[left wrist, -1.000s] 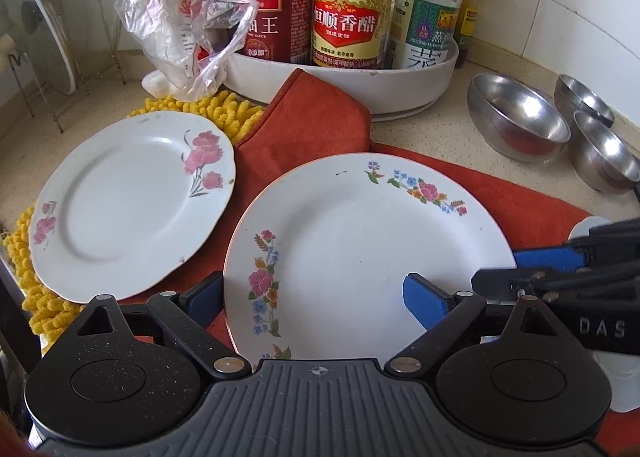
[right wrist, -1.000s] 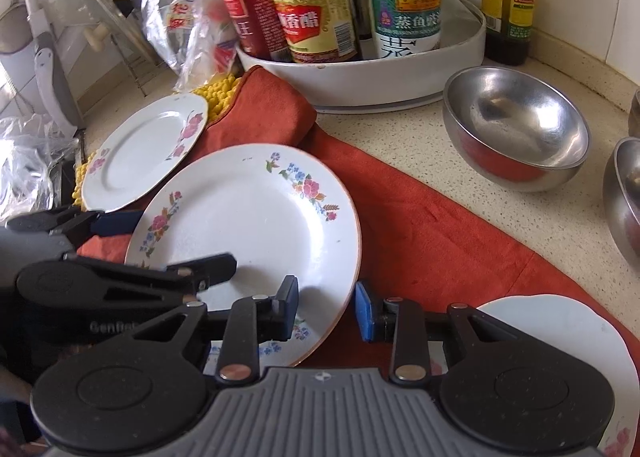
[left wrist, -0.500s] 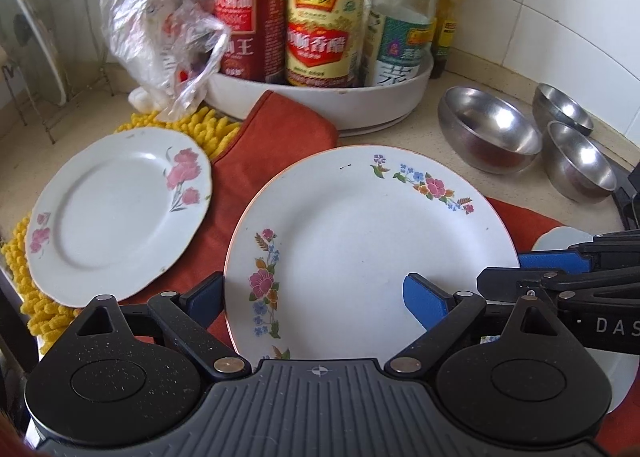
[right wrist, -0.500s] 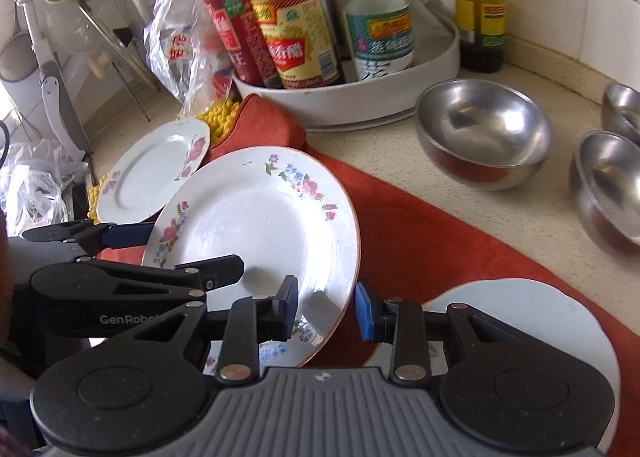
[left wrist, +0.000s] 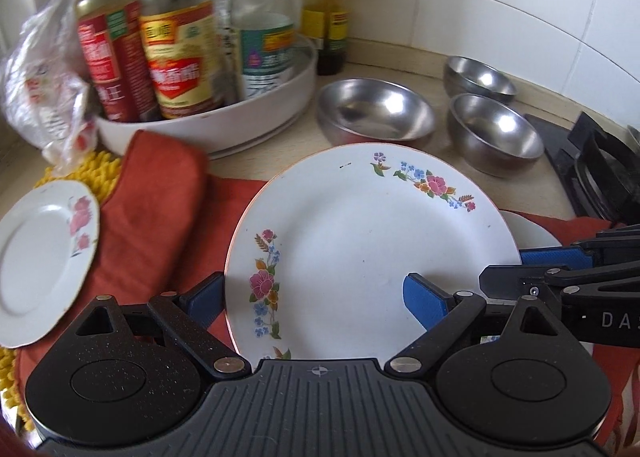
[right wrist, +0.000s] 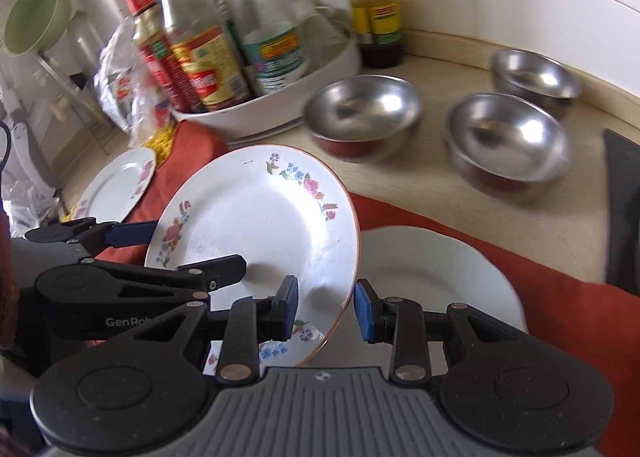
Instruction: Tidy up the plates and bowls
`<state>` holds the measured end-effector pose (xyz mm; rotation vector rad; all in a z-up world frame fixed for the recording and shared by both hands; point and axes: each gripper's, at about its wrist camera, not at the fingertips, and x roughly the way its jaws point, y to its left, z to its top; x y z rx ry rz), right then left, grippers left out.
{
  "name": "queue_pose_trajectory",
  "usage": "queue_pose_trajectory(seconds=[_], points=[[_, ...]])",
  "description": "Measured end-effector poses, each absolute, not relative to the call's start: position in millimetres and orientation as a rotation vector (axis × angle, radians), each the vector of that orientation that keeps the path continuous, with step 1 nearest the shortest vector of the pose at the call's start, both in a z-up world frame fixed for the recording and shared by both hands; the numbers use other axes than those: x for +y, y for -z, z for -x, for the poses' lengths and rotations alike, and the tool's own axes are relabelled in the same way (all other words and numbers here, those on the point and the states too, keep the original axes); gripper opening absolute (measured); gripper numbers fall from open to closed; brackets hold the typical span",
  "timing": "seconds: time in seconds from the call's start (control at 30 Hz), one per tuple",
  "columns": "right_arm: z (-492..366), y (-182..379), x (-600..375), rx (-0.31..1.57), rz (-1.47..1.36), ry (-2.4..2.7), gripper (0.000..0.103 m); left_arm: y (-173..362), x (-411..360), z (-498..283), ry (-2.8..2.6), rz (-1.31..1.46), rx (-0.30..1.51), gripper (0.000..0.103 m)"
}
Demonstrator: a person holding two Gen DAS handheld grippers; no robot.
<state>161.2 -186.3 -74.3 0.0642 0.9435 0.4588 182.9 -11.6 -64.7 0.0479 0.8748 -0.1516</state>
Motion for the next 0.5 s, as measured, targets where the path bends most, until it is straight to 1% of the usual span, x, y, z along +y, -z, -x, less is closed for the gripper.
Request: queue_pose_trajectory(seconds=[0.5], points=[[-137.3, 87.2, -261.9, 0.975, -0.136, -0.255, 0.033, 89.1, -86.2, -179.7, 0.325, -0.125, 0.928, 0.096]])
